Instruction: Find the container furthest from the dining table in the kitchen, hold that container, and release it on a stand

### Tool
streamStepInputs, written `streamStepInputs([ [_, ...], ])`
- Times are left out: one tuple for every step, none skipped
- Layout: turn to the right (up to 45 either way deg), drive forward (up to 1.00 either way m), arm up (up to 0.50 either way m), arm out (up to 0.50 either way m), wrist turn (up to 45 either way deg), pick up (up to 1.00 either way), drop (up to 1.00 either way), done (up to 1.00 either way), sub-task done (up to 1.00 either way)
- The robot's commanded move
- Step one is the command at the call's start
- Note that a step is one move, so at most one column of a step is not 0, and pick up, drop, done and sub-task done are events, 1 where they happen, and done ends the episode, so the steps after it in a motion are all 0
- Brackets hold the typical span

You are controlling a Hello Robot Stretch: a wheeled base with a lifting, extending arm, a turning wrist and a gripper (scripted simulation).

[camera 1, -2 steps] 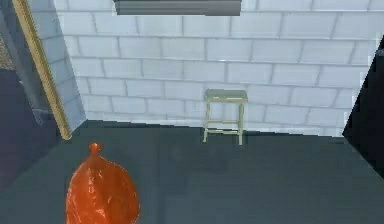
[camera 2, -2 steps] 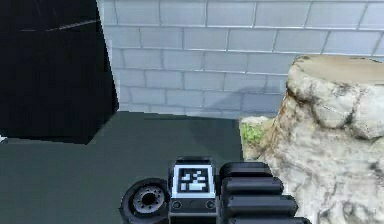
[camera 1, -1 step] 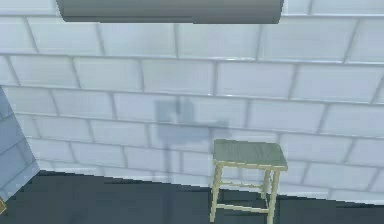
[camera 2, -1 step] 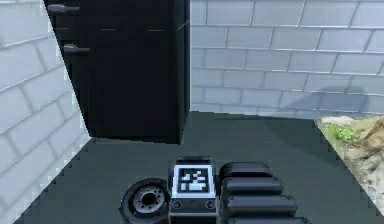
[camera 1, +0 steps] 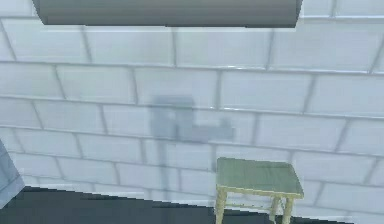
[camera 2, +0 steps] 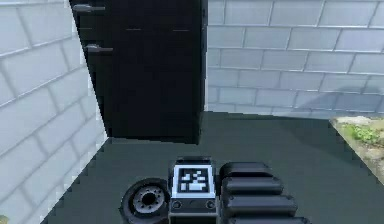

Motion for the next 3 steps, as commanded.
streamStepInputs([
  [24.0, 0.0, 0.0, 0.0, 0.0, 0.0, 0.0, 0.0, 0.0],
  [0.0, 0.3, 0.0, 0.0, 0.0, 0.0, 0.0, 0.0, 0.0],
  [-45.0, 0.0, 0.0, 0.0, 0.0, 0.0, 0.0, 0.0, 0.0],
])
